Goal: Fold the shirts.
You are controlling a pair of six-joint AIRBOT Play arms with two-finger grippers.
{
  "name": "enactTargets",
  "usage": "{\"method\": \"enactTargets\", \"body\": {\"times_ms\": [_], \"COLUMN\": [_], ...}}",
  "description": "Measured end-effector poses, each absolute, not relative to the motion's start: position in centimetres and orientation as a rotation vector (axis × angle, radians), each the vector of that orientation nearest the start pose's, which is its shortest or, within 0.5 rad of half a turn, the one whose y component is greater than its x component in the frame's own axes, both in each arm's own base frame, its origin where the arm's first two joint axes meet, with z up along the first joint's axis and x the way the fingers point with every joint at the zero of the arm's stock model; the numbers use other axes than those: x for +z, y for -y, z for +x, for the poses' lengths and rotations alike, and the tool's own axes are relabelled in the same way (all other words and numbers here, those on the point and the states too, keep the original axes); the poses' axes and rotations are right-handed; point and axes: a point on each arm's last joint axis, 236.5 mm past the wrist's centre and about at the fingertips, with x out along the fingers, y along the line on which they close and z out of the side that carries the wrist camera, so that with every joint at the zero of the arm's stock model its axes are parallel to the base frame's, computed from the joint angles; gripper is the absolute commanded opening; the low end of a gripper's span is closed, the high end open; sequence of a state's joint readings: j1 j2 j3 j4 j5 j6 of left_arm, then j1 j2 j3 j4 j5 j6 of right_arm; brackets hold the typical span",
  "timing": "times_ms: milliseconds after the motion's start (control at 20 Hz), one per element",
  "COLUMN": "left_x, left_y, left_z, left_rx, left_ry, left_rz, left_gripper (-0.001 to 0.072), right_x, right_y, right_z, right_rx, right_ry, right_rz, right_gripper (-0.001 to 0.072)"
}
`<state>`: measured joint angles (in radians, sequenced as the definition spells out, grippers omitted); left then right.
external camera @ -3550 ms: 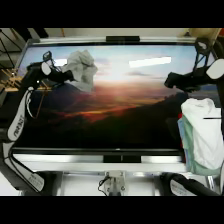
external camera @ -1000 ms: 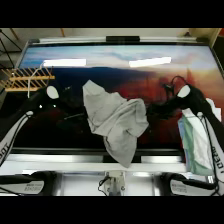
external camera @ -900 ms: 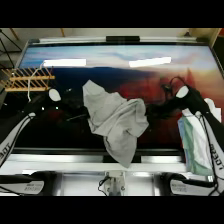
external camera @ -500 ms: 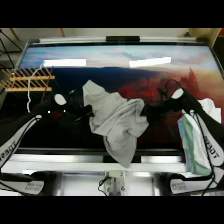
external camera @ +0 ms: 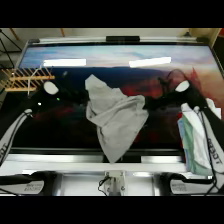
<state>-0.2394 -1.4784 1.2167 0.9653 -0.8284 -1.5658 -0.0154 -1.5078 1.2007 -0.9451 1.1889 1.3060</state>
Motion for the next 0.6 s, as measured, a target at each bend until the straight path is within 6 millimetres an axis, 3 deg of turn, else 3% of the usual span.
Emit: {"method": "enactTargets", "body": {"times_ms": [100,200,300,400,500,600], "left_x": [8.9,18.4,29.0,37.2,42.3,43.6], "left_y": [19.3,17.4,15.2,13.8,13.1,12.8], "left_z": [46.6,47.3,45.6,41.5,36.8,33.0], "left_rx": [-0.417,-0.434,-0.438,-0.449,-0.464,-0.475], "left_ry": [-0.930,-0.736,-0.516,-0.343,-0.239,-0.239], "left_rz": [-0.423,-0.368,-0.318,-0.281,-0.257,-0.231], "left_gripper": [0.0036,0.0035,0.0036,0.0036,0.0035,0.0035], "right_x": [4.2,13.0,22.1,29.7,35.0,37.2], "right_y": [-11.4,-10.5,-9.9,-9.6,-9.5,-9.2], "right_z": [41.7,42.7,41.7,38.9,35.3,32.0], "right_rx": [0.492,0.497,0.483,0.464,0.450,0.432], "right_ry": [-1.188,-0.969,-0.751,-0.562,-0.434,-0.393], "right_rz": [0.275,0.146,0.047,-0.011,-0.031,-0.045], "right_gripper": [0.0078,0.0078,0.0078,0.0078,0.0078,0.0078]}}
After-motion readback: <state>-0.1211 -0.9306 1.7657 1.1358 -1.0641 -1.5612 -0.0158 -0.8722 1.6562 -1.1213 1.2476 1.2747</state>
